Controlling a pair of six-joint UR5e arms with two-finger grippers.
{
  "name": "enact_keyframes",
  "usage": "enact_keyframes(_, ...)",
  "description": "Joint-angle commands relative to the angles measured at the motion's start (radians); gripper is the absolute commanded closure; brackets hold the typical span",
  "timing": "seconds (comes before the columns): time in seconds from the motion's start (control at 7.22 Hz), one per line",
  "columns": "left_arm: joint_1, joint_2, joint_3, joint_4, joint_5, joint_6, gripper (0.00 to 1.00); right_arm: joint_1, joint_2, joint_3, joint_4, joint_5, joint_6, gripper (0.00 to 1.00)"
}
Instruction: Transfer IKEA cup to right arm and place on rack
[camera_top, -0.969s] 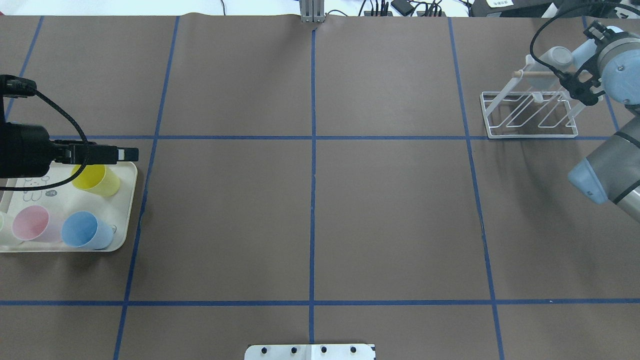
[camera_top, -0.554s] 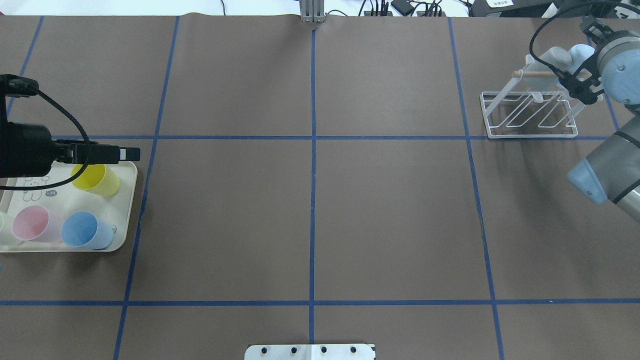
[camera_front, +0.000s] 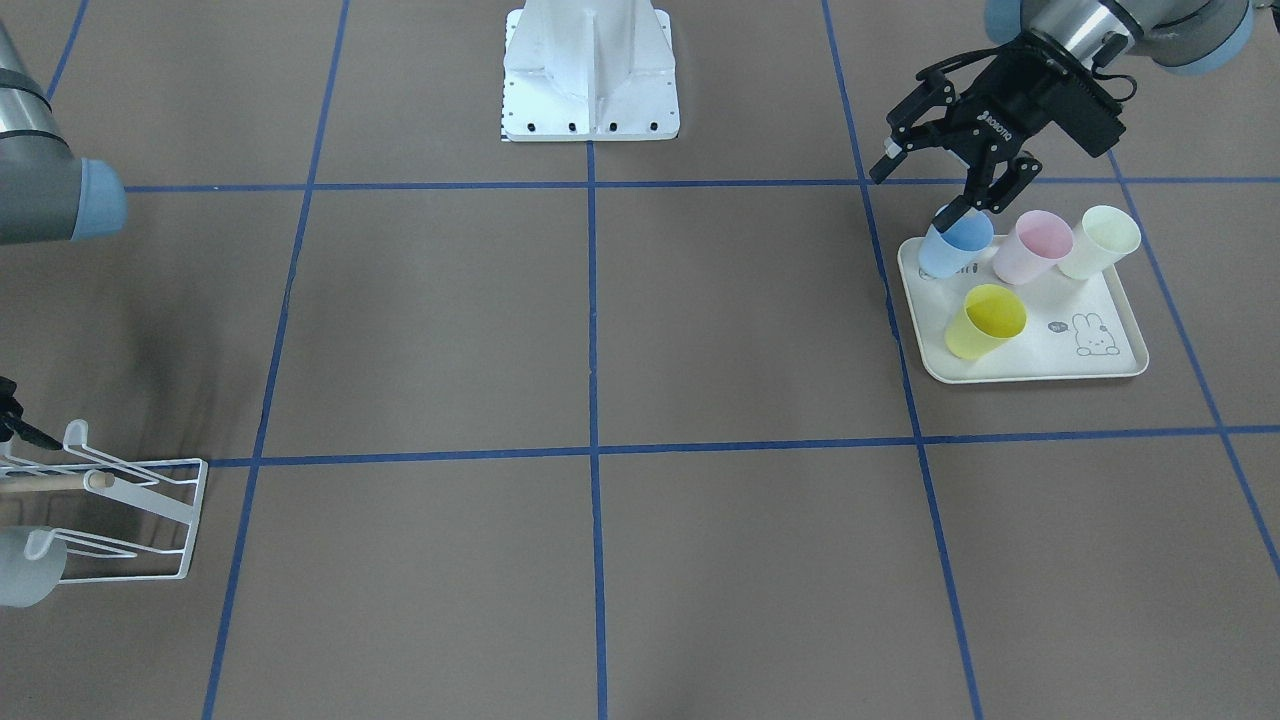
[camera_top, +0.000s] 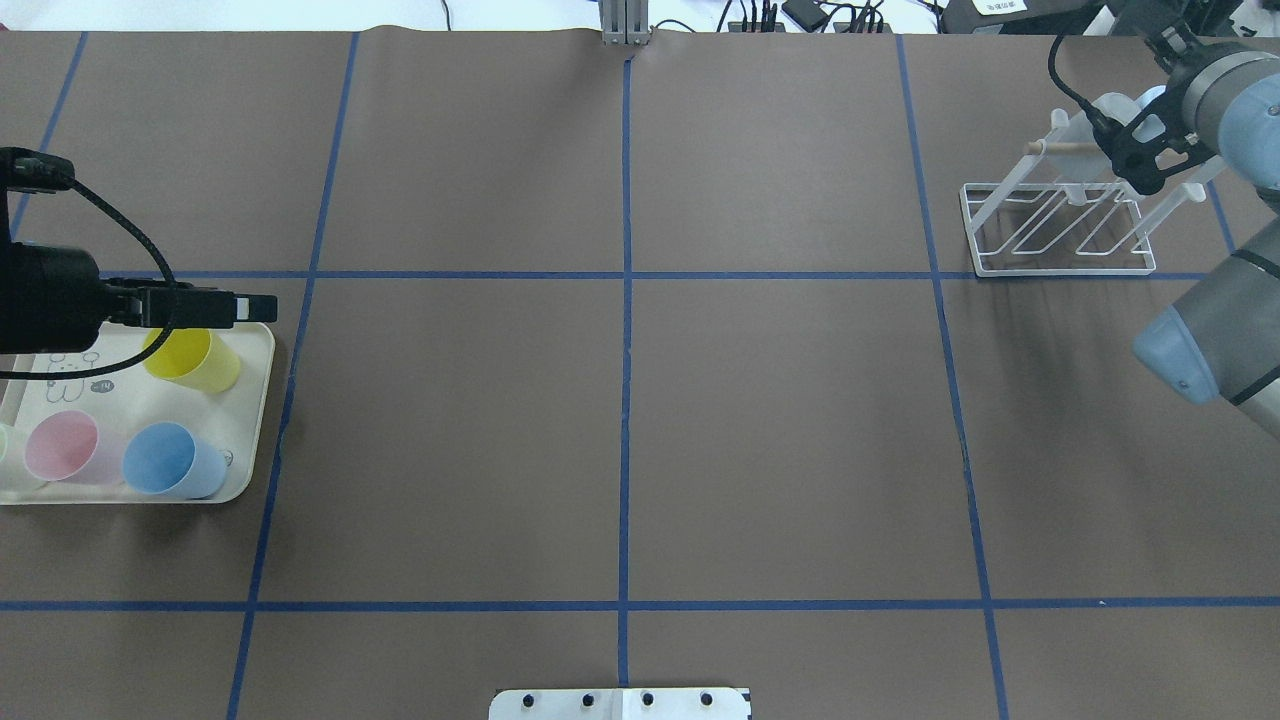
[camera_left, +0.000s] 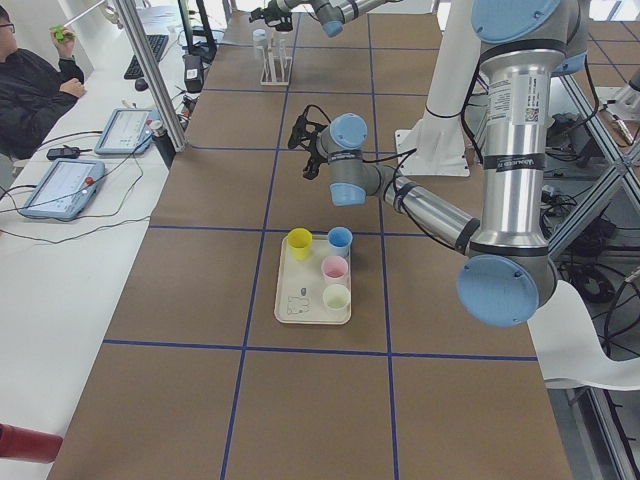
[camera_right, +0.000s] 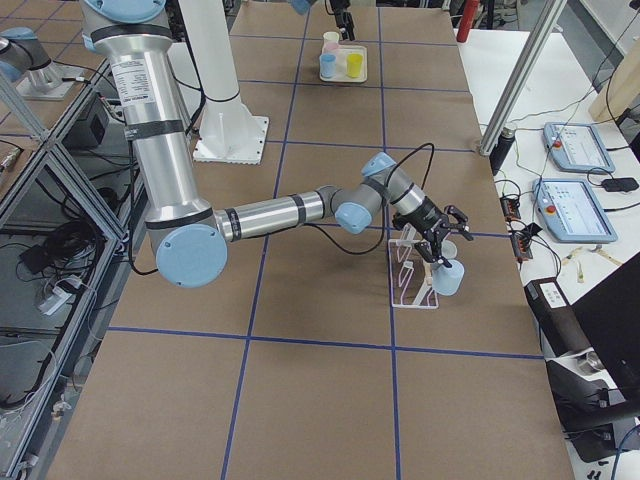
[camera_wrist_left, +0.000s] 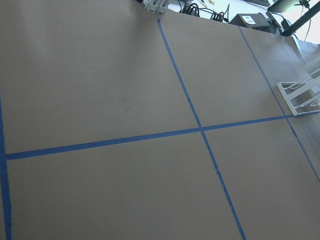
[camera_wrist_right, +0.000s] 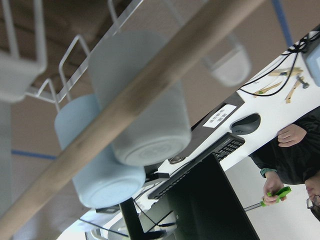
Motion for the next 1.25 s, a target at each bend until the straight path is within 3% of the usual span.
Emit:
enact_keyframes(0.0, -0.049, 0.006, -0.006, 0.072, -0.002, 0.117, 0.01, 0.001, -0.052, 0.12, 0.001, 0.127, 0.336, 0.02)
enact_keyframes(0.42, -0.08, 0.102, 0.0, 0.092, 0.015, 0.252, 0.0, 0.001, -0.104, 0.251, 0.03, 0.331, 0.85, 0.02)
enact_keyframes(0.83, -0.07, 0.115, 0.053, 0.088, 0.103, 0.283, 0.0, -0.03, -0.11, 0.26, 0.252, 0.462, 1.414, 0.02)
enact_keyframes(1.11, -0.07, 0.115, 0.086, 0.083, 0.13, 0.306, 0.0, -0.087, -0.11, 0.271, 0.266, 0.465, 1.469, 0.02)
